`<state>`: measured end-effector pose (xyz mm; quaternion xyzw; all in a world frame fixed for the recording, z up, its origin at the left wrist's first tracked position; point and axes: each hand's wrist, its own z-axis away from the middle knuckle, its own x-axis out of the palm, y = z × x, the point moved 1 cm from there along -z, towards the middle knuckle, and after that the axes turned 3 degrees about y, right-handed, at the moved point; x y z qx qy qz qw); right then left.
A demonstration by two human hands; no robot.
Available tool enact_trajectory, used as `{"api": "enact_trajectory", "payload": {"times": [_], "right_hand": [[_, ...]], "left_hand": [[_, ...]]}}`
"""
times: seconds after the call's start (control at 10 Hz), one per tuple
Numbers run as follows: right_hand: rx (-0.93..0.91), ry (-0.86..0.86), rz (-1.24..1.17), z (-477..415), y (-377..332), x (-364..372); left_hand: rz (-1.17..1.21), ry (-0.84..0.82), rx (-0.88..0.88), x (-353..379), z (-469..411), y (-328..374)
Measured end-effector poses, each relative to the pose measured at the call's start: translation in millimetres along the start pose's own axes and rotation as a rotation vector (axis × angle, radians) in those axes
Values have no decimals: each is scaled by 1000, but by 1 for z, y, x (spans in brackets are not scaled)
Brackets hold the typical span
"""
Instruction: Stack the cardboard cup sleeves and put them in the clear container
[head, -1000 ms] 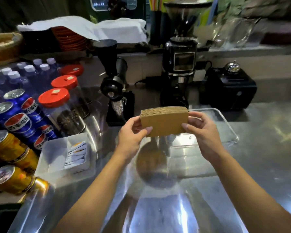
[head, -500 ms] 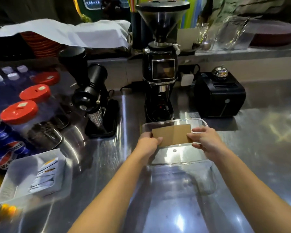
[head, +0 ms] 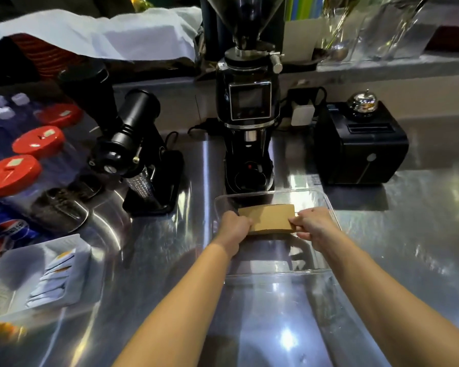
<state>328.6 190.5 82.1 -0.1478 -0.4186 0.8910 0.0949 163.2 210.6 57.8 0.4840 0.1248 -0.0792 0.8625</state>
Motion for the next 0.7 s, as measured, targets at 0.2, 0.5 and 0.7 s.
{"api": "enact_trajectory", "payload": {"times": [0.2, 0.5, 0.7], "right_hand": [[-35, 25, 74, -15, 8, 3], [-115, 66, 275, -21, 14, 4], [-360, 147, 486, -6, 2, 0]], "left_hand": [[-4, 32, -61, 3, -10, -11], [-19, 49, -52, 6, -6, -11], [-101, 0, 109, -7, 2, 6]]}}
